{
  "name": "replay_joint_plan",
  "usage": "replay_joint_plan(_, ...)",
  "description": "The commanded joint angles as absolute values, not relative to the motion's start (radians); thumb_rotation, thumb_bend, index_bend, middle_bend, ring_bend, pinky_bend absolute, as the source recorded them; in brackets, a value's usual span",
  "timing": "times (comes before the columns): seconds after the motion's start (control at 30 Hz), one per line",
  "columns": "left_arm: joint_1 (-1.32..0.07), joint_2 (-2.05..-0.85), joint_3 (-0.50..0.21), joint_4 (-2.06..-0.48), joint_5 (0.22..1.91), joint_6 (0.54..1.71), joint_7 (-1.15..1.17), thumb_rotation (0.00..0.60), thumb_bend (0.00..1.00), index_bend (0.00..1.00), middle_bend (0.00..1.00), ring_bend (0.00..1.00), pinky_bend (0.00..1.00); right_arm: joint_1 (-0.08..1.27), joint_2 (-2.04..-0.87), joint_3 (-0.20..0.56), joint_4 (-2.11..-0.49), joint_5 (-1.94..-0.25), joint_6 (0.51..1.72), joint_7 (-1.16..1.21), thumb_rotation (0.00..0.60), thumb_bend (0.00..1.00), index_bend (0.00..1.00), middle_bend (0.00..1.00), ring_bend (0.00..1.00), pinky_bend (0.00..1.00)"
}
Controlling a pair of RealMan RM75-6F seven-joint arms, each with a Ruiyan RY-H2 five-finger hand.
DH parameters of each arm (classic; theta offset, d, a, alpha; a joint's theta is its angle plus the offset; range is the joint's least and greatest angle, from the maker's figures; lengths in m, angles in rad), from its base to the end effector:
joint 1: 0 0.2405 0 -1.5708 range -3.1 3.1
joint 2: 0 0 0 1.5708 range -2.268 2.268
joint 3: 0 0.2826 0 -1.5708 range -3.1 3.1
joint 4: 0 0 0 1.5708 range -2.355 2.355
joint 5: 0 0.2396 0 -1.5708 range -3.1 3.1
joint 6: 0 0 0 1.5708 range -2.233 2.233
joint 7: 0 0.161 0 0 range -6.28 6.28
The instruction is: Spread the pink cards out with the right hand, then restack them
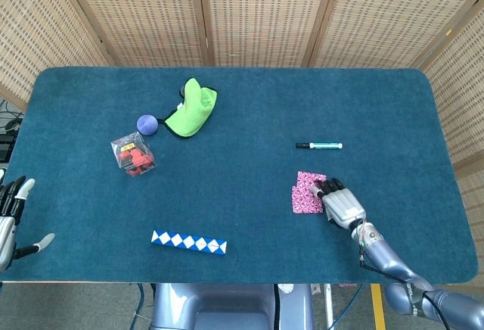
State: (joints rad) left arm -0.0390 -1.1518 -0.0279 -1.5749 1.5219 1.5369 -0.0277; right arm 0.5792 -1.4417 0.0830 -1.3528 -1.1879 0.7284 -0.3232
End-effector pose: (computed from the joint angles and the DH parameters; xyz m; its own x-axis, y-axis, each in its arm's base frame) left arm -0.3555 0.1815 0.1386 0.3760 -0.0101 0.9266 0.9266 0.0128 -0.3758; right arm -0.2977 -0.3470 -0.0384 0.6053 -0.4666 0.6449 -0.7953 -0.3189 0.5157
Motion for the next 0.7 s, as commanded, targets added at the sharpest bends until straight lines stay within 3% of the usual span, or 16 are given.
replay_joint_plan(0.03, -0.039, -1.152, -0.028, -1.575, 1.522, 1.537, -0.028, 0.600, 0.00, 0.00, 0.00, 0.00, 0.00, 0.593, -1.442, 0.091, -1.345, -1.155, 0.733, -0.353, 0.600, 1.00, 0.10, 0.06, 0.00, 0.00)
replay_joint_plan(0.37, -0.039, -1.151, -0.027, -1.574, 1.523, 1.536, -0.029, 0.600, 0.00, 0.00, 0.00, 0.00, 0.00, 0.593, -1.401, 0.087, -1.423, -1.170, 0.782, -0.359, 0.600, 1.00, 0.10, 0.06, 0.00, 0.00)
replay_joint_plan(0.7, -0.039, -1.152, -0.028, -1.574, 1.524, 1.539, -0.031, 0.600, 0.00, 0.00, 0.00, 0.00, 0.00, 0.590, -1.393, 0.029, -1.487, -1.254, 0.793, -0.330, 0.600, 1.00, 0.10, 0.07, 0.00, 0.00)
